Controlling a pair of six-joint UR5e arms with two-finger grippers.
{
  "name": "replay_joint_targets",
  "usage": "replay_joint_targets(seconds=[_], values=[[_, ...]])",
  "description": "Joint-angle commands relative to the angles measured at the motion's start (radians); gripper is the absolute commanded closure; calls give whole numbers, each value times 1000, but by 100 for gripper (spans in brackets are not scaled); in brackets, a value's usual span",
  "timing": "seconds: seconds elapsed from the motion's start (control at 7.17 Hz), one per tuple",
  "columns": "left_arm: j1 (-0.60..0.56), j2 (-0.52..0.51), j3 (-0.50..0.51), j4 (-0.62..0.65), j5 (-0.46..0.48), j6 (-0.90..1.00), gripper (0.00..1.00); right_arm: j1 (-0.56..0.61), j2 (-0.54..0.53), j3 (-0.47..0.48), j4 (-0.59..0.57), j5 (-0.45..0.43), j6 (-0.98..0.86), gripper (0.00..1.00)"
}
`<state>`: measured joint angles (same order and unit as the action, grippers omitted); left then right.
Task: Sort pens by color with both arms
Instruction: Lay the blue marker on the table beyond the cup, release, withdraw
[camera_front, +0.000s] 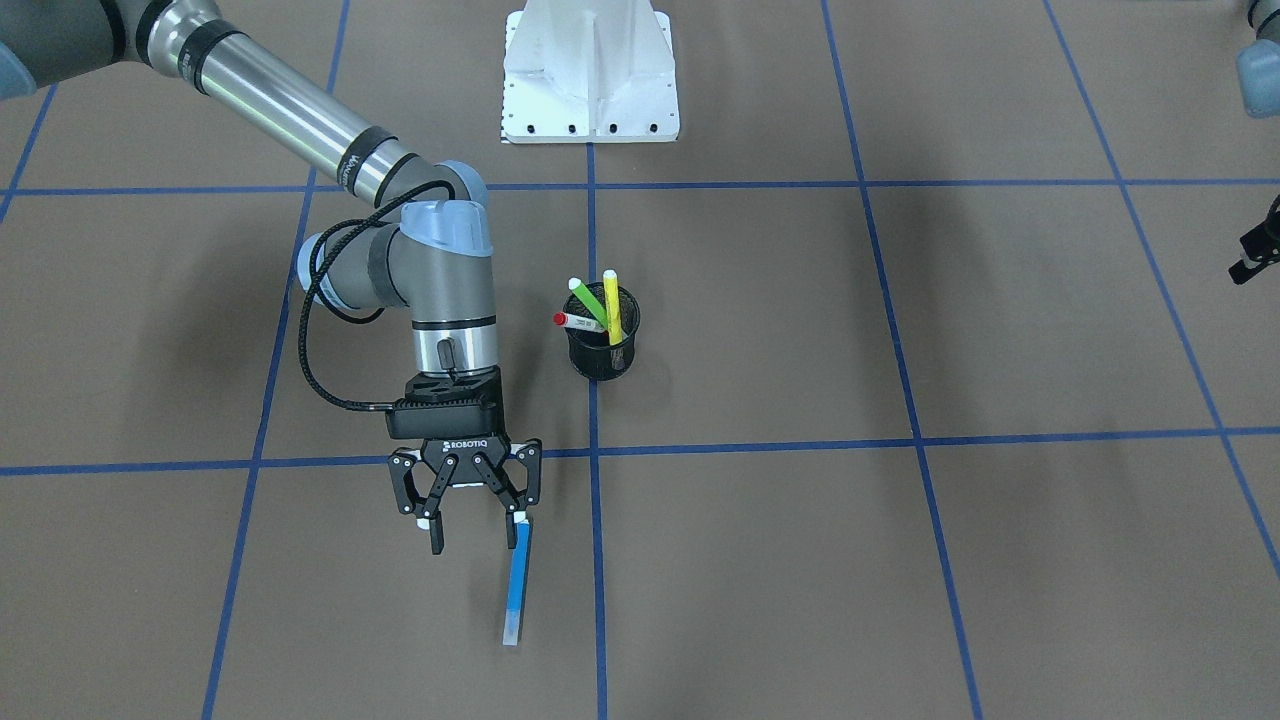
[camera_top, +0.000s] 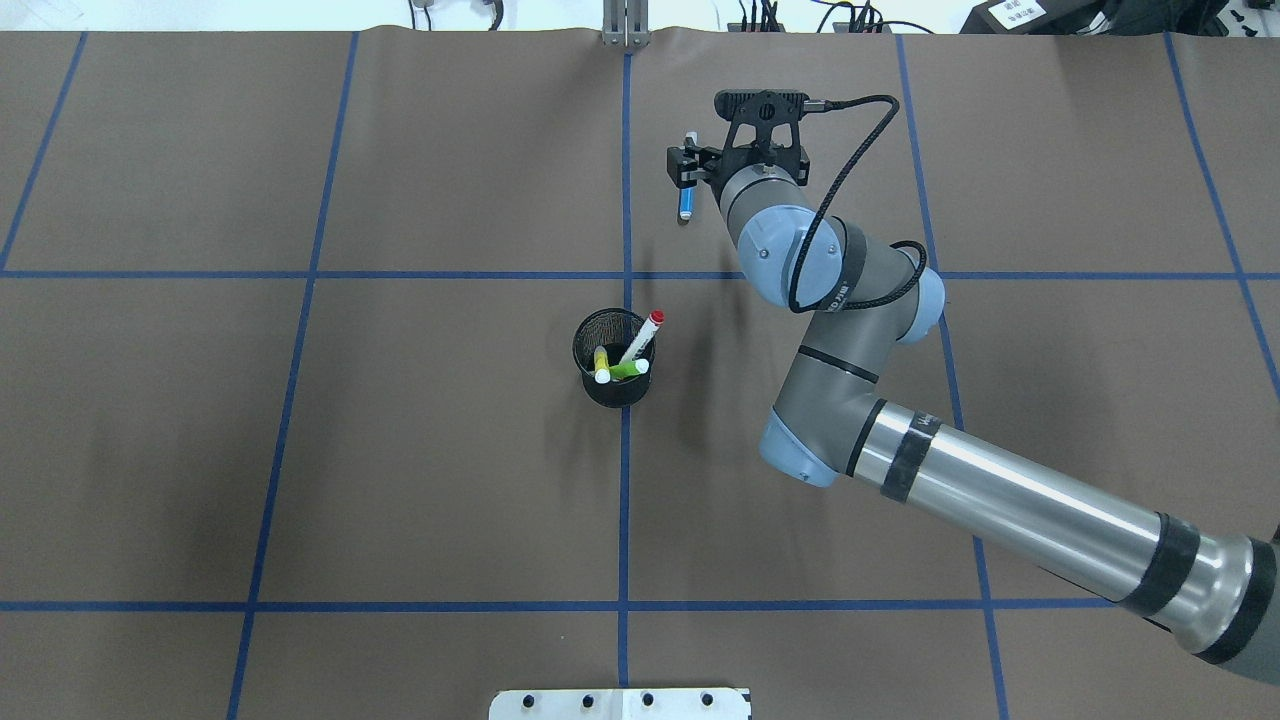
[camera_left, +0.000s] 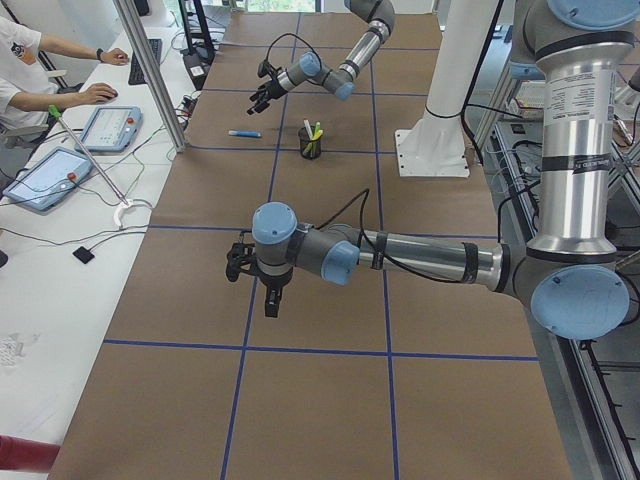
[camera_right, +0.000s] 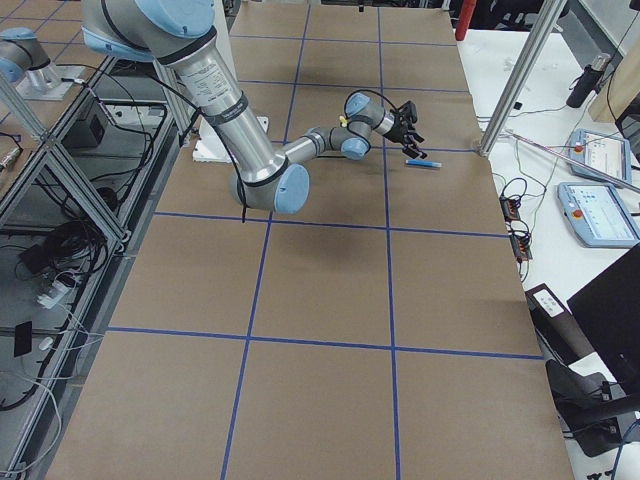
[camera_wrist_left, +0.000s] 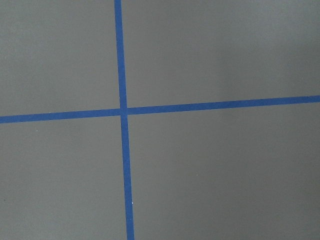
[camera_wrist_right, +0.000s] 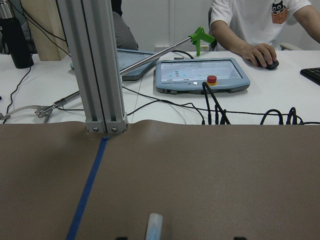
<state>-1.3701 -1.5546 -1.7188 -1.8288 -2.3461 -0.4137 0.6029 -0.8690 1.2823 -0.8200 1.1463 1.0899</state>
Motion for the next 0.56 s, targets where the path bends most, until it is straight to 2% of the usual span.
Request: replay_joint_targets(seconds=[0.0, 0.28, 0.42], values=[[168, -149, -42, -14, 22, -344, 0, 20, -136, 206, -28, 120, 4, 0], [331, -345, -76, 5, 155, -721, 0, 178, -299, 380, -114, 435, 1, 0], [414, -449, -79, 114, 209, -791, 0, 293, -376, 403, -114, 642, -16, 0]])
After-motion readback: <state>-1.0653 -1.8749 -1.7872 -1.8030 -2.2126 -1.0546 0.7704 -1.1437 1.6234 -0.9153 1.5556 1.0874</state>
